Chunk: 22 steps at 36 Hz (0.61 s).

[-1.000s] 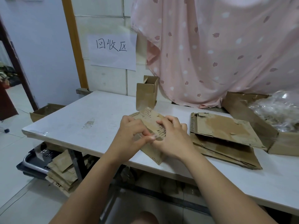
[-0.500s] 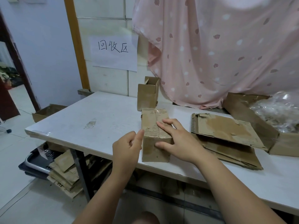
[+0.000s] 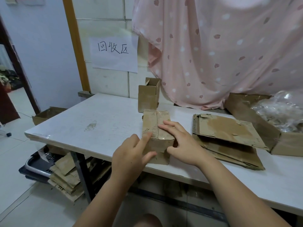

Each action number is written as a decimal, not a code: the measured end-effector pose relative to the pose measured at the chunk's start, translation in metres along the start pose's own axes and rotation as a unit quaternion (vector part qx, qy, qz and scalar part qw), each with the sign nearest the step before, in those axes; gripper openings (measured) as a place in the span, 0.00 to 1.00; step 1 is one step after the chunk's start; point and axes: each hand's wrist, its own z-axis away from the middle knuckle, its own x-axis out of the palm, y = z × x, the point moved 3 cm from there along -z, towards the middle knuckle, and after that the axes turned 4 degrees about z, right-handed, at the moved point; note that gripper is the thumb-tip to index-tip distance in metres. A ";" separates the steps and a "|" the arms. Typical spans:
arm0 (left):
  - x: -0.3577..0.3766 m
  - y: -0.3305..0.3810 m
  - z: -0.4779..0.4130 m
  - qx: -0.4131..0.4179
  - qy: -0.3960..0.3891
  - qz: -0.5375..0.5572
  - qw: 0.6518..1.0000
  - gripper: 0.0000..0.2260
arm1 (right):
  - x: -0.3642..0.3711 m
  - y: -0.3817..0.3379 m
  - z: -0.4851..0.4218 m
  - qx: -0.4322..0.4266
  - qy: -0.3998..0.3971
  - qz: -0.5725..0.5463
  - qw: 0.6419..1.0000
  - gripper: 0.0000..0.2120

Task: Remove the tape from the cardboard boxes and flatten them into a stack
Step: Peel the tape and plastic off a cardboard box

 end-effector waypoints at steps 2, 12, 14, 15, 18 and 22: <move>0.003 -0.002 0.001 0.015 0.004 -0.010 1.000 0.27 | 0.000 -0.001 0.000 0.002 0.001 -0.004 1.000 0.33; 0.006 -0.012 -0.016 0.057 -0.008 0.006 0.998 0.13 | 0.004 0.004 0.001 -0.006 0.013 -0.009 1.000 0.33; 0.006 -0.014 -0.018 0.061 -0.010 0.014 0.998 0.12 | 0.005 0.004 0.001 -0.007 0.013 -0.013 1.000 0.33; 0.006 -0.015 -0.018 0.064 -0.011 0.015 0.998 0.12 | 0.005 0.004 0.001 -0.006 0.014 -0.015 1.000 0.34; 0.005 -0.014 -0.020 0.088 -0.007 0.008 0.996 0.10 | 0.005 0.004 0.001 -0.006 0.015 -0.019 1.000 0.33; 0.005 -0.013 -0.023 0.139 0.020 -0.019 0.990 0.12 | 0.005 0.005 0.001 -0.006 0.018 -0.027 0.999 0.33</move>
